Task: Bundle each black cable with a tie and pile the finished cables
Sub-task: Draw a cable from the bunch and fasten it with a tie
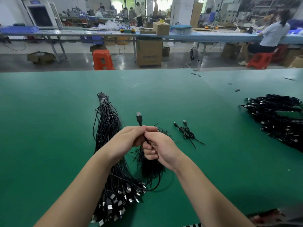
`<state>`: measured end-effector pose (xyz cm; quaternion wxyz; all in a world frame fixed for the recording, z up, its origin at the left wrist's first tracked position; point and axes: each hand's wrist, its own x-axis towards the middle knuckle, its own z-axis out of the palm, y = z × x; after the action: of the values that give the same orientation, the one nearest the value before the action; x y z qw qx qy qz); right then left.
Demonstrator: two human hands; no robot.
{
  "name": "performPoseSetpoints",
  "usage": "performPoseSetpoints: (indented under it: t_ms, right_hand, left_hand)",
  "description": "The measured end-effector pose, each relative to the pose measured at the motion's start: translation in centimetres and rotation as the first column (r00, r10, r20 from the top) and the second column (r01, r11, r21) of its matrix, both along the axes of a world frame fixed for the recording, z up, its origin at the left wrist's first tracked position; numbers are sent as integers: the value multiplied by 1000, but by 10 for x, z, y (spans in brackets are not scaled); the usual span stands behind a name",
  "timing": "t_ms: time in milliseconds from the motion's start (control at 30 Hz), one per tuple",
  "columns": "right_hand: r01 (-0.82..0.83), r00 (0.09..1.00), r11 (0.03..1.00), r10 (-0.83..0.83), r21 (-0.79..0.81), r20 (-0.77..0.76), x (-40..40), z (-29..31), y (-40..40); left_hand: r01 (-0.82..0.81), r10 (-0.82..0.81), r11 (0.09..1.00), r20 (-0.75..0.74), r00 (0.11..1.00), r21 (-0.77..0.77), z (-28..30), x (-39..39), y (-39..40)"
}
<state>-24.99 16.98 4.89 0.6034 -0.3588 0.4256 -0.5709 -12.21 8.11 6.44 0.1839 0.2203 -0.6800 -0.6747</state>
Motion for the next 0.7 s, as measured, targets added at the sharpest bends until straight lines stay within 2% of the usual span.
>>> performPoseSetpoints:
  t_ms: [233,400,533,600,633,667,700]
  right_hand:
    - [-24,997,1000,24,-4,-72,-1,0,3]
    - [-49,997,999,48,-2,-62,0,-3,3]
    - [-88,996,996,88,29,-9,1,-8,4]
    - [-130,989,990,126,47,73,2,-13,6]
    - [-155,982,986,147,59,122,2,-17,7]
    - [-174,972,982,159,73,171,3,-20,8]
    - [-185,962,979,162,86,222,4,-23,9]
  left_hand:
    - [33,-30,997,47,998,-75,1,3,5]
    - [22,5,972,112,994,-235,8,5,8]
    - [-42,70,951,81,994,-306,5,4,9]
    - [-178,160,970,-117,980,-166,5,-1,7]
    - [-253,246,967,-257,934,7,8,-2,4]
    - [-262,329,941,-391,860,215,12,-2,-1]
    - [-198,385,901,-501,775,386,17,0,-9]
